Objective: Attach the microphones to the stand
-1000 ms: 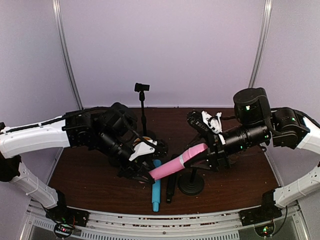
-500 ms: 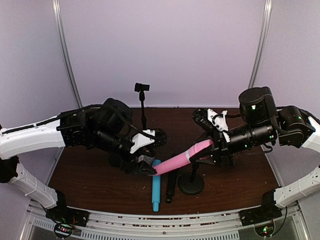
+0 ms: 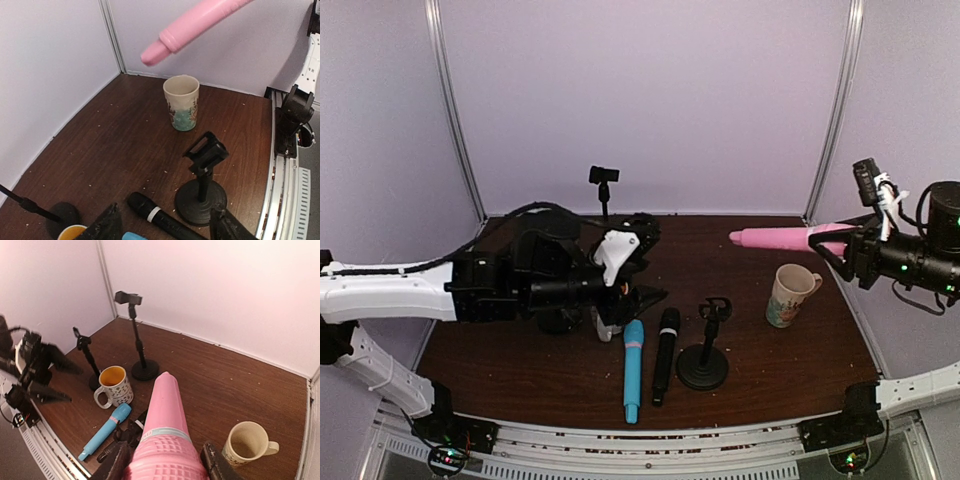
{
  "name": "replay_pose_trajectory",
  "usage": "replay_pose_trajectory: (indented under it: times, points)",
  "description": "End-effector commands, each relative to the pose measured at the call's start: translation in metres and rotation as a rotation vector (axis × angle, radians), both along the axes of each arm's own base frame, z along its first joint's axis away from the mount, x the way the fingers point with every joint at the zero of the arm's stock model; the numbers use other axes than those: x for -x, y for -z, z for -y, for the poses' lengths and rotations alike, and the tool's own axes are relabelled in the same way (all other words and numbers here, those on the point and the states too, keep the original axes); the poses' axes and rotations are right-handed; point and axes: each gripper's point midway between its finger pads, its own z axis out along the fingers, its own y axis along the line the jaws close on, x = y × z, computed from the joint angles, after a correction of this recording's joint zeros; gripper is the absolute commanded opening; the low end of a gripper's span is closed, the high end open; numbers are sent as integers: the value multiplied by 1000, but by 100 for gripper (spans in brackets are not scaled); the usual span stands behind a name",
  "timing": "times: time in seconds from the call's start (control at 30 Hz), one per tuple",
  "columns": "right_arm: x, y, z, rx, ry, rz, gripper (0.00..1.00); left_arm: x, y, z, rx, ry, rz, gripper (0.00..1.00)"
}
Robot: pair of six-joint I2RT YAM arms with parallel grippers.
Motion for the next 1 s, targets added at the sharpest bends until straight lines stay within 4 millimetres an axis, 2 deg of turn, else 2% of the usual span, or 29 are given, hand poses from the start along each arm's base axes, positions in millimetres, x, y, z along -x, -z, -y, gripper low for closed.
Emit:
replay_pose_trajectory:
  times: [0.0, 0.13, 0.2, 0.33, 0.47, 0.73, 0.97]
  points:
    - [-12, 22, 39, 87, 203, -41, 0, -1, 2, 33, 173, -94, -41, 61]
    - [-4, 37, 38, 87, 162, -91, 0, 9, 24, 61, 201, -97, -53, 61]
    - [3, 32, 37, 37, 109, -81, 0, 9, 39, 75, 206, -93, -70, 62]
    - [10, 15, 54, -78, 106, -29, 0, 1, 59, 93, 235, -124, -78, 58]
    - [11, 18, 61, -55, 118, -38, 0, -8, 72, 98, 286, -174, -86, 54]
    - [10, 34, 47, 43, 90, -79, 0, -5, 87, 121, 318, -122, -86, 47]
    - [12, 39, 44, 21, 75, -87, 0, -14, 96, 113, 349, -188, -72, 40]
